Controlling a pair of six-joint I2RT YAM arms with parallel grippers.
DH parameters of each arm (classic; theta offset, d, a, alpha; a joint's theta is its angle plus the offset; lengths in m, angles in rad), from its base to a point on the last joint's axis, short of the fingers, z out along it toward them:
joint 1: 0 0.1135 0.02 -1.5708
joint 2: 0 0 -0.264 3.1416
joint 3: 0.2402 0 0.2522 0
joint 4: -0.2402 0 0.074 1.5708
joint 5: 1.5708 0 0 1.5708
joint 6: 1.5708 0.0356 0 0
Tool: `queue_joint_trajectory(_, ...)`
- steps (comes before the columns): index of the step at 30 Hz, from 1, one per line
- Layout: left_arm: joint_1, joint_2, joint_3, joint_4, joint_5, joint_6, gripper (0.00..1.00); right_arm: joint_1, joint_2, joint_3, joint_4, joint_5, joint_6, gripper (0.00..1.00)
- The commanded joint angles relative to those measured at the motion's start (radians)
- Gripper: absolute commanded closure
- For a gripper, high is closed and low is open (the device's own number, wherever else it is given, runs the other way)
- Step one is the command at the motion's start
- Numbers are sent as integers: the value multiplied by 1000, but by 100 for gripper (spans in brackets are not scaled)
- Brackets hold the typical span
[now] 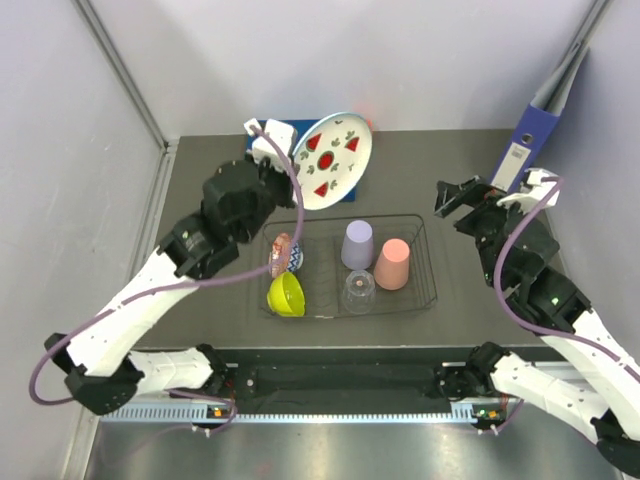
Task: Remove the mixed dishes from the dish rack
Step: Pick up the plate from the dish rack, then place the plate at the center of the board.
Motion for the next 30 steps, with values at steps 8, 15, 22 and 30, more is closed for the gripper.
queue_joint_trajectory(8,331,192,17,288,934,-807,100,-24,29,20,126,-297,-105,0)
queue_joint_trajectory(15,381,195,-128,616,996,-1061,100,-102,91,63,43,-297,-35,3)
queue_joint_trajectory(22,382,193,-207,750,1024,-1144,100,-174,147,74,23,-421,-13,5)
queue_joint_trajectory(30,382,172,-240,753,1044,-1144,100,-185,210,69,109,-485,2,10)
